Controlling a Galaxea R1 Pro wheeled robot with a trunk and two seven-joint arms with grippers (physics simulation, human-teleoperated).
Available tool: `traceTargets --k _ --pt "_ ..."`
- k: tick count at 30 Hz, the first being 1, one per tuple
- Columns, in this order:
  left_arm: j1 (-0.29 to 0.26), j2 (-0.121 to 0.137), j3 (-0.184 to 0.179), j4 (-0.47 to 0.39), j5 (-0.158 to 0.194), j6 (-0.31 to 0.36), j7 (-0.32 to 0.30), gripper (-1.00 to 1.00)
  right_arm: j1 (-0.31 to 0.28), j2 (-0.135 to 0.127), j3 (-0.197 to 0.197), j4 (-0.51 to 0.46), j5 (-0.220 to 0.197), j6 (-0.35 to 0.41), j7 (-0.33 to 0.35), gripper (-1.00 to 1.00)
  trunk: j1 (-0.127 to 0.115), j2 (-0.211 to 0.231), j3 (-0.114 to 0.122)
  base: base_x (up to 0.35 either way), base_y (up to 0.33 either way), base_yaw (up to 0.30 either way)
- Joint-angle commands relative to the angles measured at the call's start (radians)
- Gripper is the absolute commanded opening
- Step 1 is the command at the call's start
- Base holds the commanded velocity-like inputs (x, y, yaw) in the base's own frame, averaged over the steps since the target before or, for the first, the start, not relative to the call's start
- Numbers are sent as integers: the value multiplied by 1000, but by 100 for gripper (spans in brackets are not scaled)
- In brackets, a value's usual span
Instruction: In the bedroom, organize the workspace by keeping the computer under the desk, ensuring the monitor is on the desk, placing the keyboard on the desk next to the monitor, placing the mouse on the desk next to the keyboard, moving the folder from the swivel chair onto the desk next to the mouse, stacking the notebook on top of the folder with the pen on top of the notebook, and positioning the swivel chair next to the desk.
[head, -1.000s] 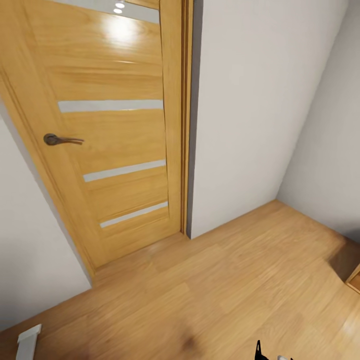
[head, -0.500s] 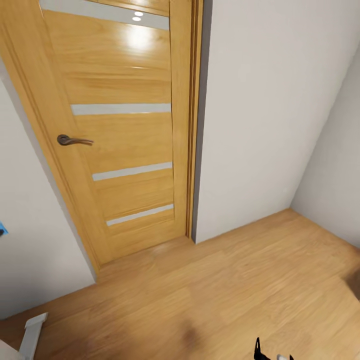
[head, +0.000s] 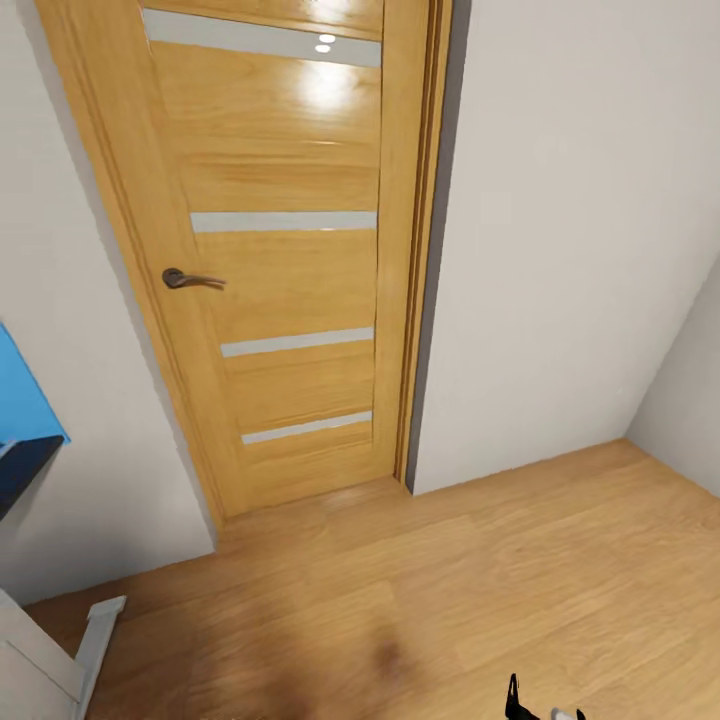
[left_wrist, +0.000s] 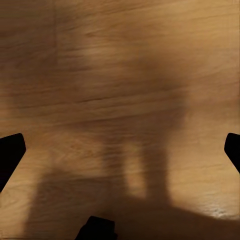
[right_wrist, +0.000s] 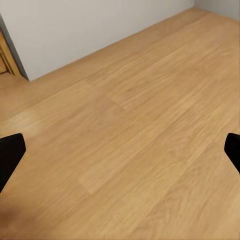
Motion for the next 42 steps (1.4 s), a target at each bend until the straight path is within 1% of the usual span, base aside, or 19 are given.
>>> traceTargets --k 1,4,6,7,8,15,18,22,26,34,42 --pt "-1 1 -7 1 11 -7 7 100 0 -1 9 0 -6 -3 -6 100 0 0 0 0 -5 261" --pt "-1 1 -7 1 11 -7 6 100 0 -1 9 0 -2 -3 -6 100 0 0 1 0 -3 264" --pt "-1 2 -6 1 11 -7 7 100 0 -1 9 1 15 -3 -6 100 0 0 1 0 -1 270" --pt "-1 2 -6 1 11 -8 7 100 0 -1 8 1 37 -3 -6 100 0 0 1 0 0 275" --pt "-1 2 -6 1 11 -8 7 100 0 -1 8 1 44 -3 -6 100 0 0 1 0 0 276" --pt "-1 2 -4 3 11 -5 7 100 0 -1 9 33 64 -3 -6 100 0 0 1 50 -67 278" --pt "-1 5 6 7 12 -4 8 100 0 1 10 41 80 -3 -6 100 0 0 1 172 -242 280" --pt "-1 4 22 8 12 -5 5 100 0 13 9 45 94 -3 -6 100 0 0 1 155 -290 280" --pt "-1 5 26 9 12 -5 4 100 0 18 8 47 97 -2 -6 100 0 0 1 118 -315 280" --pt "-1 6 27 9 13 -6 4 100 0 19 9 49 98 -2 -5 100 0 0 1 38 -305 280" --pt "-1 6 33 9 13 -8 3 100 0 19 9 49 98 0 -4 100 0 0 1 2 -60 281"
